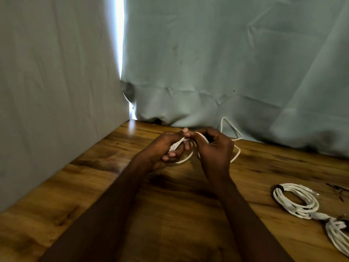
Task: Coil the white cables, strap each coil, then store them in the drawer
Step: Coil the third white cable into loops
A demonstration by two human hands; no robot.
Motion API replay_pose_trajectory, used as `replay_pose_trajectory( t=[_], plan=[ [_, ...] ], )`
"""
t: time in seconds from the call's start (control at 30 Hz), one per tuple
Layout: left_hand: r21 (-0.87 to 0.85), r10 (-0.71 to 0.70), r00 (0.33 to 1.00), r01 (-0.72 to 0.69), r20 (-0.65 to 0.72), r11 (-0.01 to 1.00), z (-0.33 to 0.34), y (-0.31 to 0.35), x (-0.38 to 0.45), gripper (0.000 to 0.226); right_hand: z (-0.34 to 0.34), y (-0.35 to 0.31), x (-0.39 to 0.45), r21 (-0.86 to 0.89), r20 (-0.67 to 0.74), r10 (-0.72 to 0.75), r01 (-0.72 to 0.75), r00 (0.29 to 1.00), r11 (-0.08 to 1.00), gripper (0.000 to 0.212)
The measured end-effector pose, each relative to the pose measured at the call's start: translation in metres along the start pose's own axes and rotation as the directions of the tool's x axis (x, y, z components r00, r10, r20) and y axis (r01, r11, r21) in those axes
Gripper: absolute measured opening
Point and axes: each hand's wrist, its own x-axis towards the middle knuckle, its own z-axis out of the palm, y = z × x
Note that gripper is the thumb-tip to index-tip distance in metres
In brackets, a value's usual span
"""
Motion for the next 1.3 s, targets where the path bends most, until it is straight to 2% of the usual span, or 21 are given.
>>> replay_pose_trajectory(
  t=[0.07,0.13,0.2,0.27,0.37,0.43,0.5,0.53,0.6,0.67,0.73,0.8,0.83,0.93,1.0,1.07,1.13,1.2,1.3],
  plan=[
    [-0.195,-0.063,0.992,0.083,0.106,0.977,-0.001,0.001,0.002,0.047,-0.003,0.002,0.005,0.067,-0.079,0.066,-0.060,0.995,0.996,0.007],
    [-0.371,-0.053,0.976,0.131,0.213,0.919,0.000,0.002,0.004,0.044,-0.002,0.010,0.008,0.058,-0.095,0.113,-0.108,0.989,0.992,0.014],
    [-0.523,0.008,0.959,0.147,0.283,0.840,0.000,0.002,0.005,0.036,0.000,0.020,0.009,-0.037,-0.011,0.206,-0.206,0.978,0.978,0.035],
    [-0.657,0.103,0.946,0.133,0.307,0.742,-0.001,0.000,0.008,0.031,0.002,0.026,0.007,-0.193,0.117,0.251,-0.226,0.961,0.955,0.049],
    [-0.807,0.188,0.962,0.052,0.199,0.588,-0.013,-0.004,0.015,0.029,0.005,0.025,0.002,-0.439,0.292,0.221,-0.075,0.931,0.895,0.052],
    [-0.882,0.204,0.973,-0.004,0.105,0.471,-0.023,-0.005,0.017,0.029,0.009,0.022,-0.002,-0.602,0.417,0.243,0.066,0.876,0.796,0.052],
    [-0.917,0.172,0.984,-0.112,-0.048,0.383,-0.030,-0.003,0.015,0.033,0.017,0.024,-0.007,-0.685,0.522,0.275,0.205,0.807,0.699,0.055],
    [-0.907,0.147,0.978,-0.193,-0.147,0.374,-0.032,-0.002,0.015,0.036,0.020,0.026,-0.010,-0.688,0.546,0.289,0.224,0.786,0.691,0.055],
    [-0.863,0.148,0.951,-0.307,-0.270,0.400,-0.032,0.002,0.013,0.028,0.024,0.027,-0.015,-0.662,0.579,0.322,0.201,0.748,0.722,0.052],
    [-0.811,0.127,0.930,-0.365,-0.346,0.457,-0.029,0.004,0.013,0.016,0.027,0.025,-0.021,-0.653,0.632,0.337,0.246,0.698,0.716,0.045],
    [-0.677,0.078,0.901,-0.376,-0.427,0.633,-0.027,0.002,0.015,0.025,0.028,0.021,-0.024,-0.634,0.675,0.322,0.298,0.664,0.714,0.038],
    [-0.411,0.088,0.874,-0.312,-0.478,0.857,-0.021,0.003,0.015,0.031,0.027,0.016,-0.024,-0.578,0.710,0.251,0.340,0.658,0.742,0.037],
    [-0.276,0.100,0.881,-0.250,-0.463,0.928,-0.017,0.004,0.014,0.034,0.024,0.013,-0.024,-0.529,0.736,0.189,0.378,0.650,0.760,0.033],
    [0.049,0.104,0.928,-0.093,-0.357,0.994,-0.006,0.005,0.012,0.038,0.015,0.000,-0.018,-0.368,0.786,-0.015,0.488,0.618,0.791,0.023],
    [0.272,0.160,0.928,-0.067,-0.337,0.960,-0.007,-0.003,0.011,0.038,0.010,-0.003,-0.012,-0.329,0.737,-0.098,0.481,0.669,0.812,0.025],
    [0.433,0.237,0.930,-0.098,-0.281,0.896,-0.009,-0.009,0.010,0.039,0.004,-0.006,-0.006,-0.370,0.631,-0.078,0.388,0.772,0.844,0.029],
    [0.417,0.234,0.950,-0.131,-0.206,0.899,-0.005,-0.006,0.007,0.040,-0.003,-0.010,-0.001,-0.303,0.519,-0.032,0.218,0.854,0.928,0.030],
    [0.369,0.163,0.979,-0.109,-0.118,0.923,0.003,0.003,0.003,0.033,-0.010,-0.014,0.004,-0.108,0.413,0.009,0.039,0.911,0.993,0.029],
    [0.278,-0.018,1.000,0.013,0.016,0.961,0.011,0.010,-0.001,0.035,-0.019,-0.015,0.015,0.092,0.288,0.122,-0.155,0.950,0.984,0.024]
  ],
)
